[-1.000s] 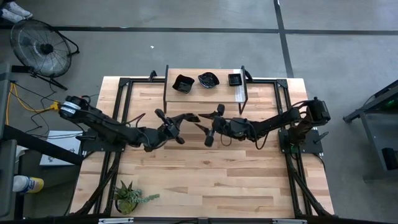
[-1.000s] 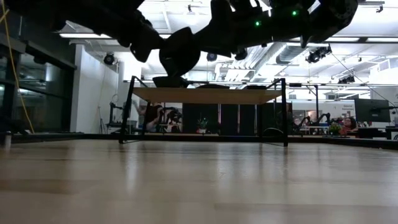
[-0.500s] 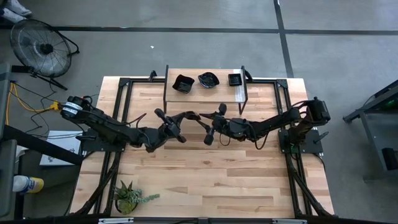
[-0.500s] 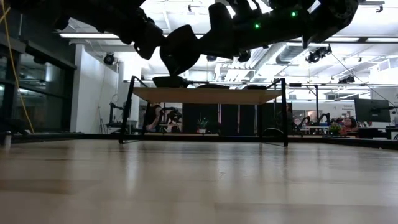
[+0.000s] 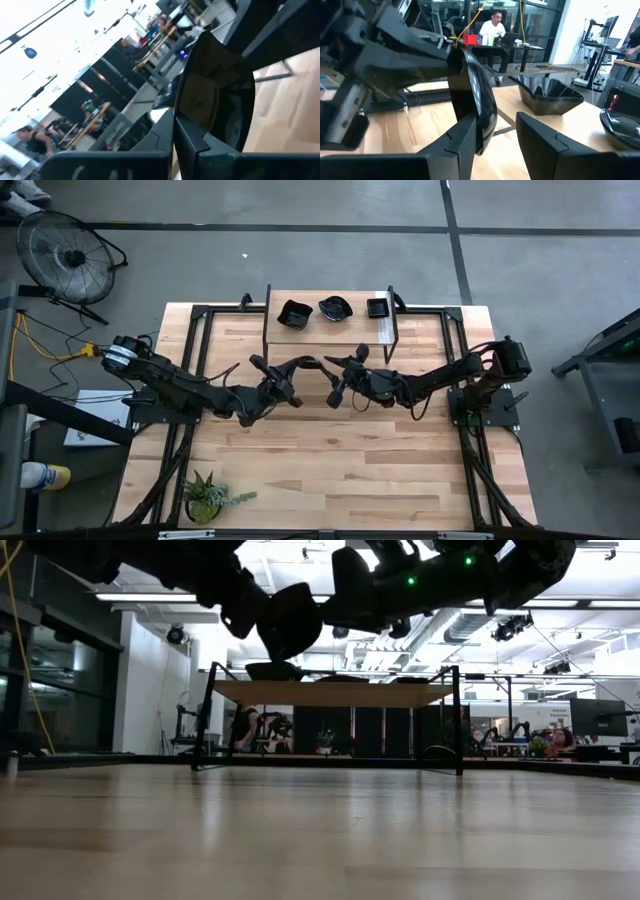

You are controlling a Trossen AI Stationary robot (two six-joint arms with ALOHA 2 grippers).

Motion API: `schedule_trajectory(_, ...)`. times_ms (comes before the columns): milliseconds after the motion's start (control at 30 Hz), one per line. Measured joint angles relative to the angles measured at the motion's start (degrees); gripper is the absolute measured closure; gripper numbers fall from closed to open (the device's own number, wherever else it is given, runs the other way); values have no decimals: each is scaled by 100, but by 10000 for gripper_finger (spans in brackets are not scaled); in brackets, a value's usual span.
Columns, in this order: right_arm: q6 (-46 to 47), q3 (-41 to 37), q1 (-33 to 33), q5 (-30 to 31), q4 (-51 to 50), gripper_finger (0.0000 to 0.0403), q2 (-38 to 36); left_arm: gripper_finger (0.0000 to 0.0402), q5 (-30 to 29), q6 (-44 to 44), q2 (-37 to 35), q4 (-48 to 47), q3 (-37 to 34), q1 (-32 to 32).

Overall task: Pick & Place Mini shaped plates
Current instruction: Stack the black leaf shaped plate on top of the black leaf shaped plate on the shelf

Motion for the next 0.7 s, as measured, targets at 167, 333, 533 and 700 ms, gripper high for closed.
schedule_trajectory(167,15,0,0,80,87,270,0,401,-67,-4,87,144,2,1)
schedule_trajectory(333,2,0,0,75,95,270,0,401,138,-28,217,352,2,192)
schedule_trajectory(533,-22,0,2,235,87,270,0,401,438,-173,291,459,2,343)
schedule_trajectory(700,82,0,2,585,-52,271,0,401,385,-172,291,443,2,333)
